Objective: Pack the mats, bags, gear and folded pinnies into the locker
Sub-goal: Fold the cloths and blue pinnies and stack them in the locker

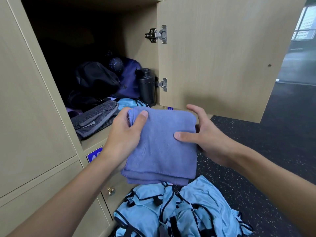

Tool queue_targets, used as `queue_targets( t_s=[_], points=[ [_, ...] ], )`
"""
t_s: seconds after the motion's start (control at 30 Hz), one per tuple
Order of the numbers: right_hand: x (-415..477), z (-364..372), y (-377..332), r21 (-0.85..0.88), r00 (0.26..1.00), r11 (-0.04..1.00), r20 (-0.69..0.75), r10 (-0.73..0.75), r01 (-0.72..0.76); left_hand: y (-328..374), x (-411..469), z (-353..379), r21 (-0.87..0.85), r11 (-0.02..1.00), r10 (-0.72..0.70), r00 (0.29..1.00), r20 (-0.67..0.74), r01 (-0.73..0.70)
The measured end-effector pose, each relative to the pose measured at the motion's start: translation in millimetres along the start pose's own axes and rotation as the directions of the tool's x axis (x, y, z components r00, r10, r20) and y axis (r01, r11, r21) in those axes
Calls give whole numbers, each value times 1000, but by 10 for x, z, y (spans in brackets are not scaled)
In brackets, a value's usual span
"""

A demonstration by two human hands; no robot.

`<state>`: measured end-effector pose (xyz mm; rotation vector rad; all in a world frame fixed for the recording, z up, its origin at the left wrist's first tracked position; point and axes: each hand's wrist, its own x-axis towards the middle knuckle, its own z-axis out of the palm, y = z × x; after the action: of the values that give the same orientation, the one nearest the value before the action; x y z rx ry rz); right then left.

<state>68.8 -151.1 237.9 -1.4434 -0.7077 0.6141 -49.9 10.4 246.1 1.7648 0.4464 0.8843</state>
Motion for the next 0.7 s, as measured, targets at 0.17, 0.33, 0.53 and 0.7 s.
queue_targets(
  t_s=[0.17,0.33,0.53,0.7],
  points=[
    [10,61,-37,94,992,994,-120,-46,58,20,-44,16,-243,930,-282,959,4,275],
    [32,68,-43,42,951,985,-269,-152,169,-86,-118,44,-350,898,-187,950,249,268],
    [-24,-64,-50,-166,987,977,113,-115,133,-15,-13,-84,-257,955,-105,980,168,146],
    [-4,-73,-76,-380,989,913,70,-132,148,-23,-17,-171,-49,985,-140,933,330,166]
  ],
)
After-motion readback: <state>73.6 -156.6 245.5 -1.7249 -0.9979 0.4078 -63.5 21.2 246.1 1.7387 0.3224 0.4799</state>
